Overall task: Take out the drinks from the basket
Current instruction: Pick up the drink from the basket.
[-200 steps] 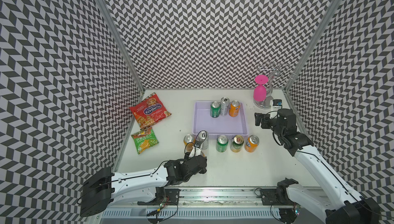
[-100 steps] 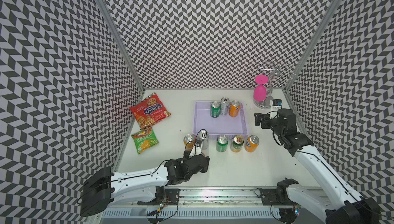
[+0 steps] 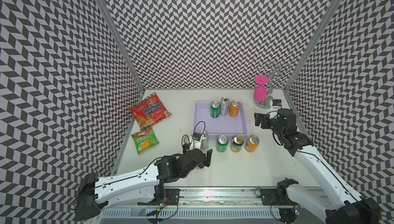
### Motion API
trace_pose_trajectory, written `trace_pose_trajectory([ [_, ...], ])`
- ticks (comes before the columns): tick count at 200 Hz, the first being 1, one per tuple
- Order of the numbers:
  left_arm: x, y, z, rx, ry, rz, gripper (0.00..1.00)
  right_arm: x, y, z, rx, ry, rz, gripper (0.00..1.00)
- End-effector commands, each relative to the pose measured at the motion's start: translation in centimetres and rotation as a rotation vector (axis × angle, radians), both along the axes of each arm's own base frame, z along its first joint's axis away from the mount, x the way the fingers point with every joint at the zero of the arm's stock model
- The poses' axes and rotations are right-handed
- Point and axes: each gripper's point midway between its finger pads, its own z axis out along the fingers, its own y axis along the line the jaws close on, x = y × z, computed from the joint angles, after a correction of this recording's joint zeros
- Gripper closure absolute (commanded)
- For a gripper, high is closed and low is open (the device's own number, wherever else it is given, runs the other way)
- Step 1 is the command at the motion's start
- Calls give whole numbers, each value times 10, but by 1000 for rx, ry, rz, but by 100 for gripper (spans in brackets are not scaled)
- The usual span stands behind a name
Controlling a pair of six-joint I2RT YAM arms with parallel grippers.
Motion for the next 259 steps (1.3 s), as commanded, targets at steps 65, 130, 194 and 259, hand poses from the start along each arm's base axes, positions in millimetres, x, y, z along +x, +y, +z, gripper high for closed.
trace_pose_trajectory([
  [65, 30, 25, 72, 28, -118, -10, 1, 4, 20, 14, 33, -56, 118, 0],
  [130, 65, 56, 92, 95, -157, 26, 1, 4, 41, 7, 59, -27, 231, 0],
  [194, 86, 100, 79, 161, -167, 126, 1, 8, 67, -12, 86, 42, 292, 0],
  [259, 88, 122, 71, 142, -215, 190, 1, 48, 80, -34, 32, 88, 214, 0],
])
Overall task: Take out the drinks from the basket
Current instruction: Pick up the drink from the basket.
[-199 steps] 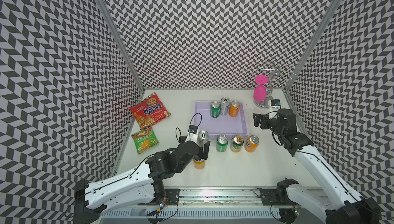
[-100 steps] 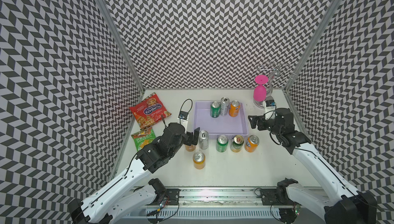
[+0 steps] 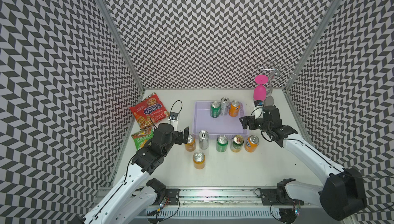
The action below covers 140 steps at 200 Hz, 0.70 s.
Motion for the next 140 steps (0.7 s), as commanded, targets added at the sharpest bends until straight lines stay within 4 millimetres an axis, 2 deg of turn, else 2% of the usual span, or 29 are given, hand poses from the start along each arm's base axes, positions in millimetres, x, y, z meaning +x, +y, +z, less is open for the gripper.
trace_pose_trajectory([
  [1, 4, 1, 11, -14, -55, -1, 1, 29, 3, 17, 1, -76, -52, 0],
  [58, 7, 5, 20, -29, -146, 8, 1, 73, 23, -6, -57, -21, -39, 0],
  [105, 8, 15, 3, -27, -121, 29, 1, 100, 33, -20, -62, -12, -34, 0],
  [140, 8, 17, 2, -27, -128, 32, 1, 116, 38, -29, -77, -9, -33, 0],
])
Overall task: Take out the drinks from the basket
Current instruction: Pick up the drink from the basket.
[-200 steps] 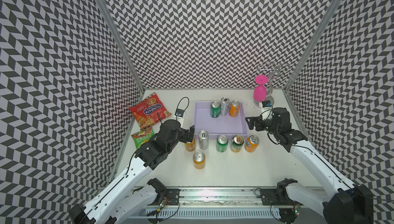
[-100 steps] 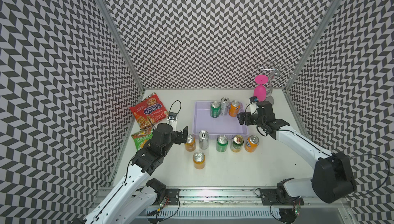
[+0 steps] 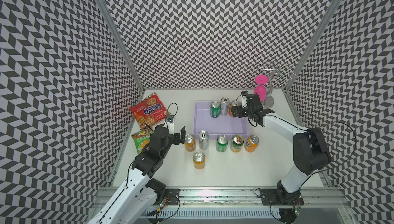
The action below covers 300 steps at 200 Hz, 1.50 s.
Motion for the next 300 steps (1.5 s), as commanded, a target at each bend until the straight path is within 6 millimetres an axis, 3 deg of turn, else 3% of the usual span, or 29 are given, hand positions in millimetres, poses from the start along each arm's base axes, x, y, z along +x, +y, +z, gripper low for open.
trace_pose_trajectory([
  [1, 2, -1, 10, -17, -44, -9, 1, 20, 8, 11, 3, -66, 5, 0],
  [67, 6, 1, 6, -10, -29, -2, 1, 49, 18, -6, -22, -57, 14, 5],
  [174, 12, 2, -2, -19, 1, -8, 1, 64, 25, -27, -39, -48, 36, 20],
  [234, 14, 3, -6, -20, 16, -8, 1, 62, 24, -7, -48, -115, 55, 36],
  [300, 15, 3, -7, -26, 19, -14, 1, 44, 15, 27, -39, -183, 46, 39],
])
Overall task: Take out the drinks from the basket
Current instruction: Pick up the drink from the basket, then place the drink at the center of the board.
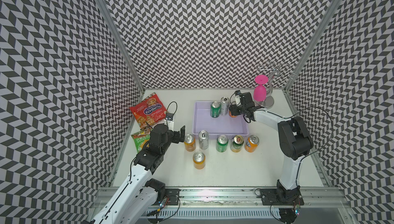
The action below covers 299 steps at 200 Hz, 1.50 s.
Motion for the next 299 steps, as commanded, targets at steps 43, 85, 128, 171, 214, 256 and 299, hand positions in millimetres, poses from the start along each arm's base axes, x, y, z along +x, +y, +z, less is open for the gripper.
trace_pose_trajectory([
  [43, 3, -2, 7, -14, -29, -17, 1, -13, -3, 85, 75, -205, -4, 39],
  [85, 3, -4, 6, -19, -22, -27, 1, -36, -6, 113, 102, -234, 8, 40],
  [128, 3, -4, 5, -21, -20, -31, 1, -67, 4, 143, 121, -255, 51, 40],
  [171, 3, -5, 5, -22, -18, -35, 1, -106, 21, 186, 152, -321, 108, 40],
  [214, 3, -5, 5, -25, -17, -35, 1, -144, 40, 213, 187, -367, 191, 40],
  [256, 3, -5, 3, -25, -12, -34, 1, -183, 62, 225, 198, -372, 305, 40],
  [299, 4, -4, 4, -23, -13, -31, 1, -229, 90, 230, 208, -376, 458, 40],
])
